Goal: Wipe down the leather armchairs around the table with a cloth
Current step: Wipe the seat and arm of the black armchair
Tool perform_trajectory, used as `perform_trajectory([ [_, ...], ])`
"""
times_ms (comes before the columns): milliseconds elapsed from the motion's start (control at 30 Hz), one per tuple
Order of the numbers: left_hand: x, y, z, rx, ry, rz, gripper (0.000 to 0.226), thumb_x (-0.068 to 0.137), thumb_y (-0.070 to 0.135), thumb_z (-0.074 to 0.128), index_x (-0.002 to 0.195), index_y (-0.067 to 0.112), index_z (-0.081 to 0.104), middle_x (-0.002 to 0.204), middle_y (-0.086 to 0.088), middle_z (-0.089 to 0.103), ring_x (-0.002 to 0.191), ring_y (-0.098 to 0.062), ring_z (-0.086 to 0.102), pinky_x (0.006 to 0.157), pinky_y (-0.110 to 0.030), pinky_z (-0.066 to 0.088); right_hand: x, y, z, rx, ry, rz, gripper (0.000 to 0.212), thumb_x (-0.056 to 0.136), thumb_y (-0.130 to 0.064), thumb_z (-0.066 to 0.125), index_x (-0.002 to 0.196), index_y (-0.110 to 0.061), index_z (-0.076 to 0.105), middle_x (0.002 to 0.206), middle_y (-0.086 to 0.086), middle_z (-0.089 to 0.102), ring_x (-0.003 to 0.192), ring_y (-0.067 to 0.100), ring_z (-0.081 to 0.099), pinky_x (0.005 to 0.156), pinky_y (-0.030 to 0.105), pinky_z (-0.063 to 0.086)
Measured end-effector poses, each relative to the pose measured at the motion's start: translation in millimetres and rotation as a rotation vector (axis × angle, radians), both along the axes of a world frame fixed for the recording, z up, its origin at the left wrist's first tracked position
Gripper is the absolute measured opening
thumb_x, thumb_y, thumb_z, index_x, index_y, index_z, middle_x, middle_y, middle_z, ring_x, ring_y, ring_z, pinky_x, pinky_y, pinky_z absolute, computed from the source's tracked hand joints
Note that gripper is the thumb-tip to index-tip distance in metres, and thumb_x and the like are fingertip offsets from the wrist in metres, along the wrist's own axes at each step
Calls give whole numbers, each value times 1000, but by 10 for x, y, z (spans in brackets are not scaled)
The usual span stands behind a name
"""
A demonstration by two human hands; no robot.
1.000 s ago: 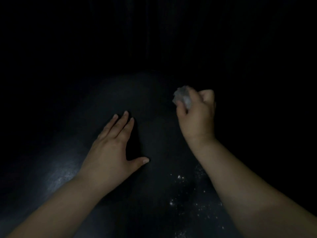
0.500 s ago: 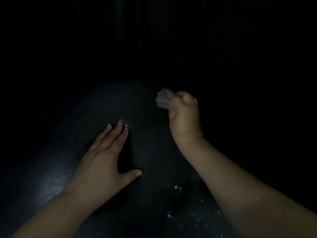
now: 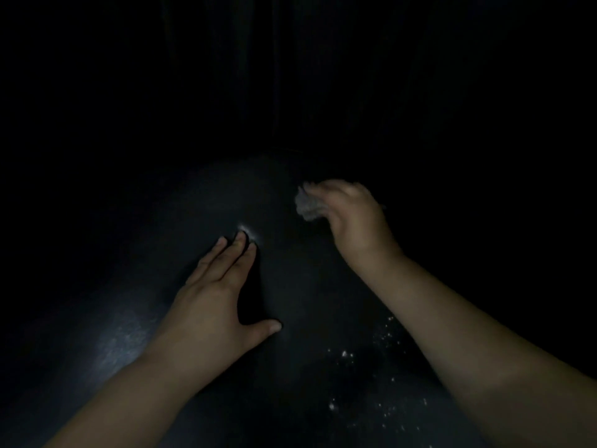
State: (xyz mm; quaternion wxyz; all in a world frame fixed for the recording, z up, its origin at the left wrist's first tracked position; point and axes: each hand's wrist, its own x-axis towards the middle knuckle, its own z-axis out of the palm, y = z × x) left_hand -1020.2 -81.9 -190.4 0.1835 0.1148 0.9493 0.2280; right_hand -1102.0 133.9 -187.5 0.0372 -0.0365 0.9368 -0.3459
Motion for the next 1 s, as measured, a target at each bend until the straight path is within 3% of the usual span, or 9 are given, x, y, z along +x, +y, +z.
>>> perform_trajectory([
  [100, 23, 35, 45, 7, 8, 17, 113, 66, 69, 67, 150, 35, -1, 154, 25, -13, 142, 5, -20, 115, -18, -5, 506, 462, 0, 151, 137, -85, 33, 87, 9, 51, 115, -3, 64, 112, 13, 61, 109, 25, 55, 100, 33, 41],
  [200, 50, 97, 82, 10, 9, 37, 113, 68, 62, 73, 152, 31, 4, 157, 21, -10, 143, 3, -19, 117, -20, -4, 781, 660, -18, 133, 148, -320, 38, 86, 13, 50, 118, -3, 62, 112, 11, 57, 111, 15, 50, 97, 13, 36],
  [300, 101, 167, 103, 7, 23, 50, 109, 72, 58, 72, 154, 27, 8, 156, 19, -11, 142, 2, -19, 115, -17, -6, 937, 394, -36, 119, 158, -249, 41, 81, 14, 56, 118, -4, 63, 111, 14, 58, 103, 5, 41, 95, 3, 27],
  [433, 180, 251, 126, 4, 41, 20, 98, 78, 48, 72, 153, 25, 14, 156, 18, -6, 144, 0, -13, 112, -13, -7, 955, 260, -15, 108, 147, -55, 40, 81, 10, 61, 117, -7, 66, 111, 10, 60, 101, 21, 50, 92, 19, 38],
  [500, 220, 281, 143, 2, 43, -21, 93, 80, 43, 72, 153, 24, 16, 155, 18, -5, 144, 0, -11, 110, -10, -9, 987, 484, -19, 102, 157, -123, 38, 83, 11, 58, 115, -6, 65, 111, 11, 58, 103, 19, 48, 93, 20, 38],
  [633, 309, 355, 156, -11, 46, -121, 87, 85, 37, 69, 154, 25, 16, 156, 17, -7, 143, 2, -14, 108, -6, -14, 1391, 666, -9, 75, 150, -347, 44, 84, 11, 57, 123, -8, 60, 110, 4, 47, 103, 20, 50, 94, 1, 29],
  [767, 379, 426, 156, -8, 40, -132, 85, 87, 34, 67, 154, 24, 17, 155, 17, -7, 142, 2, -14, 107, -5, -14, 1528, 319, -20, -28, 100, -127, 43, 82, 5, 57, 121, -12, 63, 111, 1, 48, 102, 10, 45, 95, 4, 31],
  [900, 424, 392, 155, -24, 31, -143, 86, 86, 36, 67, 154, 27, 14, 154, 18, -9, 143, 0, -13, 113, -14, -7, 1302, 532, -6, -36, 71, -184, 32, 89, 1, 54, 118, -8, 63, 116, 15, 52, 98, 8, 44, 86, -2, 29],
  [1000, 469, 343, 160, -48, -3, -156, 90, 87, 41, 66, 153, 33, 5, 153, 20, -17, 143, -2, -16, 121, -30, 3, 1592, 670, -56, -24, 87, -342, 32, 92, -9, 47, 121, -16, 60, 114, 7, 50, 101, 17, 47, 85, 1, 30],
])
